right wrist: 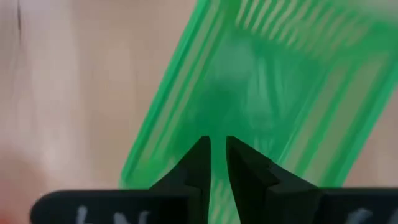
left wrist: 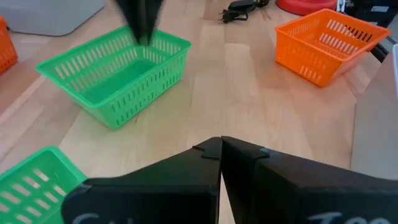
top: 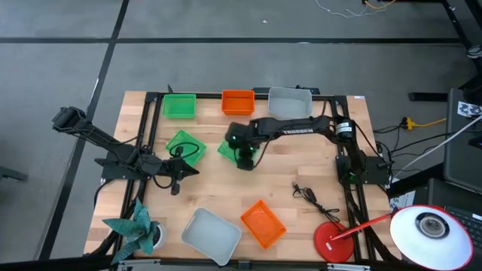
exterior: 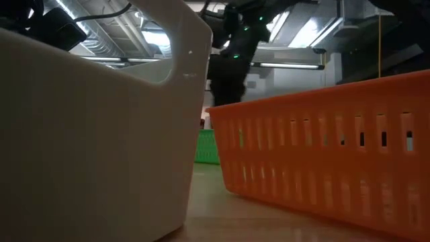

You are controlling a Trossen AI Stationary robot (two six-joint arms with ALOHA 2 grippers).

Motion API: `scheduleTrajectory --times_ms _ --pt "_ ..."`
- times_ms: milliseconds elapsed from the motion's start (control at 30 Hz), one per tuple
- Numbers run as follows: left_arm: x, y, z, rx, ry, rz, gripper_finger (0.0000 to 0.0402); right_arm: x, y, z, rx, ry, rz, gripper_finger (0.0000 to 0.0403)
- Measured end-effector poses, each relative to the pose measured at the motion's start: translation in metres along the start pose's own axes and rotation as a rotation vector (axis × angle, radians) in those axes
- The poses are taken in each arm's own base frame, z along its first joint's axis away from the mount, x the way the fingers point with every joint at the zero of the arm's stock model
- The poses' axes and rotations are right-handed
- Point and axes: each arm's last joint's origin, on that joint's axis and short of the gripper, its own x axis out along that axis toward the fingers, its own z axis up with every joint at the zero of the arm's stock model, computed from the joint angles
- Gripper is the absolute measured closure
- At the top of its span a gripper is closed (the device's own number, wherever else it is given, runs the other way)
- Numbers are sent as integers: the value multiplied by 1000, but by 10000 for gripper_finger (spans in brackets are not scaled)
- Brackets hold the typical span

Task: Stack baskets by color
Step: Stack the bottom orange bin on top of the top orange bin

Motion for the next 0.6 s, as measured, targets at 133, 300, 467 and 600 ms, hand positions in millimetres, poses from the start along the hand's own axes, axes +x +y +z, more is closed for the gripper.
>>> scheduleTrajectory --times_ms 133,300,467,600 --pt "0 0 0 -2 -3 -1 401 -5 22 -12 -17 94 5 350" --pt "0 0 0 -1 -2 -1 401 -17 48 -21 -83 148 8 350" --pt "0 0 0 6 2 0 401 -30 69 -33 -55 206 7 350" --pt "0 1 -1 11 4 17 401 -38 96 -42 -74 226 14 350"
